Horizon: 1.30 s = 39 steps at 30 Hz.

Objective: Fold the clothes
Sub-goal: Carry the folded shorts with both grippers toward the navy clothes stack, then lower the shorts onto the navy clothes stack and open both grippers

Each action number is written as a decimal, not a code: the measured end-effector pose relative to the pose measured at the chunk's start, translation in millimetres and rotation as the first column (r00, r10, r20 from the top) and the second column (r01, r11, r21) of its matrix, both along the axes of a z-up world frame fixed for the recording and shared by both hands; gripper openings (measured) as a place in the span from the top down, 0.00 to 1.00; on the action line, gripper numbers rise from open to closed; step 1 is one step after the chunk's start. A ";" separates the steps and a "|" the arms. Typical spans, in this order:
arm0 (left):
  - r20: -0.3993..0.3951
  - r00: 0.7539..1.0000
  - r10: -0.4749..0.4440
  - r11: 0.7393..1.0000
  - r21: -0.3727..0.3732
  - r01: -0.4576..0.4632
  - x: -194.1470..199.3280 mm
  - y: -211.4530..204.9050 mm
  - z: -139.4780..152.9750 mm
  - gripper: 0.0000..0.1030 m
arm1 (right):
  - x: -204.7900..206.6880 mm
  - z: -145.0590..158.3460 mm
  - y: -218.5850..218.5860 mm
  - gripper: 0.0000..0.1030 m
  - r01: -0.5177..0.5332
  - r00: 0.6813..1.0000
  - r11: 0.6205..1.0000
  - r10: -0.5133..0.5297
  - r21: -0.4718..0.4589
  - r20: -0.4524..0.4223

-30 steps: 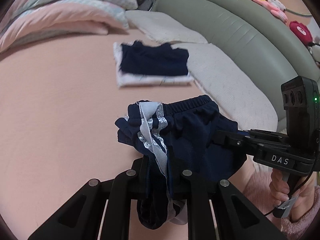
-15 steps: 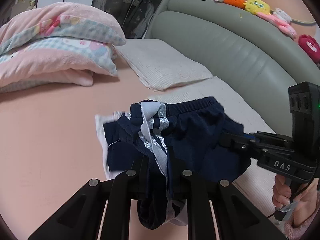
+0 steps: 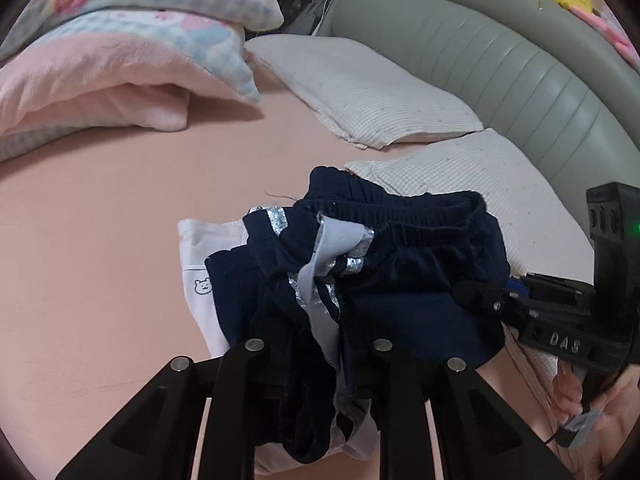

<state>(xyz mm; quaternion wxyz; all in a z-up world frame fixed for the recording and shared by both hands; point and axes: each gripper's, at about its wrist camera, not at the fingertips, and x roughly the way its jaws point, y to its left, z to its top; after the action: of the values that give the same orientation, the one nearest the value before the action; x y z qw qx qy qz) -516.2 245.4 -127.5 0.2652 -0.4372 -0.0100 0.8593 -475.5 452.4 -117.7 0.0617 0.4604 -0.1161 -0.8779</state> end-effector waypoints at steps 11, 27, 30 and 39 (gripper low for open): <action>-0.315 0.947 -0.070 0.996 -0.081 0.046 46.5 13.4 43.9 0.61 | 39.0 53.9 3.1 0.69 0.034 0.971 0.999 -0.026 0.030 -0.239; -0.187 0.982 0.031 0.998 -0.052 -0.042 4.0 16.8 -7.0 0.61 | -14.0 -0.4 -0.3 0.70 0.048 0.996 0.992 -0.039 0.120 -0.079; -0.222 0.972 0.081 0.995 -0.033 -0.091 15.0 0.8 8.5 0.60 | 4.4 23.4 5.3 0.70 0.087 0.989 0.992 -0.075 0.091 -0.128; -0.248 0.963 -0.101 0.969 -0.243 0.039 45.5 31.7 -9.8 0.60 | -1.2 9.2 -31.2 0.70 -0.094 0.995 0.975 0.100 0.202 -0.020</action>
<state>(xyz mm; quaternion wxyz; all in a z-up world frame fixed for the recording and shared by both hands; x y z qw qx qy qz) -470.7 277.1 -137.3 0.2408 -0.3498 0.1427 0.8940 -476.7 421.3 -108.5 0.0591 0.4563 -0.0033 -0.8879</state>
